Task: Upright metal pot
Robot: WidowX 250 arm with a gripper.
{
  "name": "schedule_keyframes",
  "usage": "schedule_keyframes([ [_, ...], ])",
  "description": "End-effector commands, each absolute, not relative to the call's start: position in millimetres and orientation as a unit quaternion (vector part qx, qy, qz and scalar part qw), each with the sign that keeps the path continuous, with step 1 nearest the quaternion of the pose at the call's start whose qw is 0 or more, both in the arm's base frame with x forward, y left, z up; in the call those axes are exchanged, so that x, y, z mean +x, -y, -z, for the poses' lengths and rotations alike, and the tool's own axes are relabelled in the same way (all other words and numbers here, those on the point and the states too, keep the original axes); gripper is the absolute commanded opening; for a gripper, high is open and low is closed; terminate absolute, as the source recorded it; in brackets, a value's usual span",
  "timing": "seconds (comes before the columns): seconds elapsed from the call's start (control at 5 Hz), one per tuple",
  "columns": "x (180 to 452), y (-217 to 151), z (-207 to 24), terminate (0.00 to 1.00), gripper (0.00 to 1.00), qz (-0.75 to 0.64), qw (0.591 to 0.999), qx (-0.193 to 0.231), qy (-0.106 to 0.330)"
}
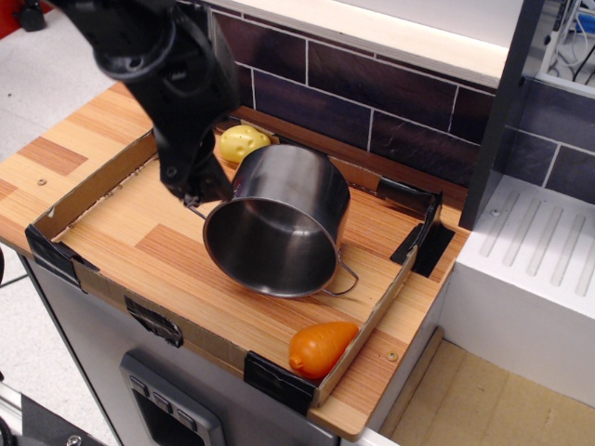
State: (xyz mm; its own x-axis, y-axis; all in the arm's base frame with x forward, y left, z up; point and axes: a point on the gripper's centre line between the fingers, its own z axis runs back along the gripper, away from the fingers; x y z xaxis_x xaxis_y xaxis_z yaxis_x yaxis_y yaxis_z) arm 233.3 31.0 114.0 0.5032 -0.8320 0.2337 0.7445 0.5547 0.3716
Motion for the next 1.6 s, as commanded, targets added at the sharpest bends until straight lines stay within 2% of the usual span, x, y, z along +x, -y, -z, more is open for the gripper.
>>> schedule_keyframes([
  [0.0,235.3,-34.0,-96.2,0.00,1.00,0.438,0.863,0.157,0.197],
  [0.6,239.2,-30.3,-76.6,0.00,1.00,0.369,0.877,0.217,0.217],
  [1.0,248.5,-26.1,-70.4,0.00,1.00,0.358,0.883,0.211,0.217],
  [1.2,248.7,-27.3,-69.5,0.00,0.00,0.356,0.885,0.205,0.218],
  [1.4,249.8,-31.7,-73.9,0.00,0.00,0.360,0.887,0.203,0.206],
])
